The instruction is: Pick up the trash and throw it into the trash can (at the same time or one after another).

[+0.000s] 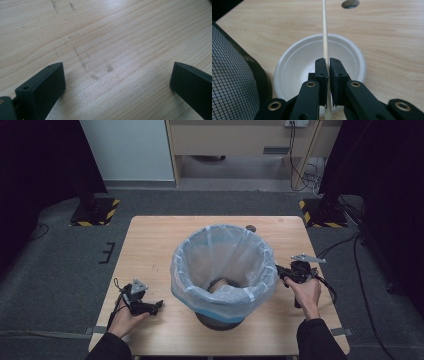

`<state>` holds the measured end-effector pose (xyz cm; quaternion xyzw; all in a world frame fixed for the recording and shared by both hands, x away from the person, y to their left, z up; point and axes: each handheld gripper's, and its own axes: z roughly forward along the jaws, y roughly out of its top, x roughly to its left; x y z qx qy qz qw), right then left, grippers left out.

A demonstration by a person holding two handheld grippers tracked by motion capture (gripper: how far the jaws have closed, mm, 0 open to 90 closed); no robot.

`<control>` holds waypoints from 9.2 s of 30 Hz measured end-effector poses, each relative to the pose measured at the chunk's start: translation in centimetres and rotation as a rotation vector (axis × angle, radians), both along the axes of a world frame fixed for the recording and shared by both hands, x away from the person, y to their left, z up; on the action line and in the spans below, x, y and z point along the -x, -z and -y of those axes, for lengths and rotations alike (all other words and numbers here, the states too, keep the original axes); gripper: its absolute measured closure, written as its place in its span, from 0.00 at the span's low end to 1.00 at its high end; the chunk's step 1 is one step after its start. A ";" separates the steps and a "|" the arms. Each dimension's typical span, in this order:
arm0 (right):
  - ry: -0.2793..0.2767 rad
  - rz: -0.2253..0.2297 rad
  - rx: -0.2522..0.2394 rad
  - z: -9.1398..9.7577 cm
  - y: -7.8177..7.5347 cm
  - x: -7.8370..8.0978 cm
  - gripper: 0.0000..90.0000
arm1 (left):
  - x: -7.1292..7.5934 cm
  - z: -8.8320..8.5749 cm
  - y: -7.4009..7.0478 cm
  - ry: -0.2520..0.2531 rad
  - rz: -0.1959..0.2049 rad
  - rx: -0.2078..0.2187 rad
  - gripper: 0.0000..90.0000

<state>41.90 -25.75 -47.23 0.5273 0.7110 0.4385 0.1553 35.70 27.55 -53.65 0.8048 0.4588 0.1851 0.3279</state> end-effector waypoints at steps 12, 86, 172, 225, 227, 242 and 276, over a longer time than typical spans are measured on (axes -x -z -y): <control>0.078 0.119 -0.067 1.4 -1.9 0.5 0.95 | 0.0 0.0 0.0 0.000 0.000 0.000 0.00; -0.043 0.703 -0.387 -0.2 -17.0 7.9 0.95 | 0.0 0.0 0.0 0.000 0.000 0.000 0.00; 0.059 0.503 -0.193 0.7 -11.4 3.3 0.49 | 0.0 0.0 0.0 0.001 0.000 0.000 0.00; 0.083 0.006 0.067 1.1 4.3 -2.0 0.54 | 0.0 0.0 0.0 0.001 -0.001 0.000 0.00; 0.084 -0.013 0.064 1.0 4.3 -2.0 0.57 | 0.0 0.0 0.0 0.000 0.000 0.000 0.00; 0.094 -0.075 0.045 0.8 3.9 -1.6 0.87 | 0.0 0.0 0.0 0.000 0.000 0.001 0.00; 0.133 0.055 0.075 1.7 0.4 -0.9 0.94 | 0.0 0.0 0.0 0.000 0.000 0.000 0.00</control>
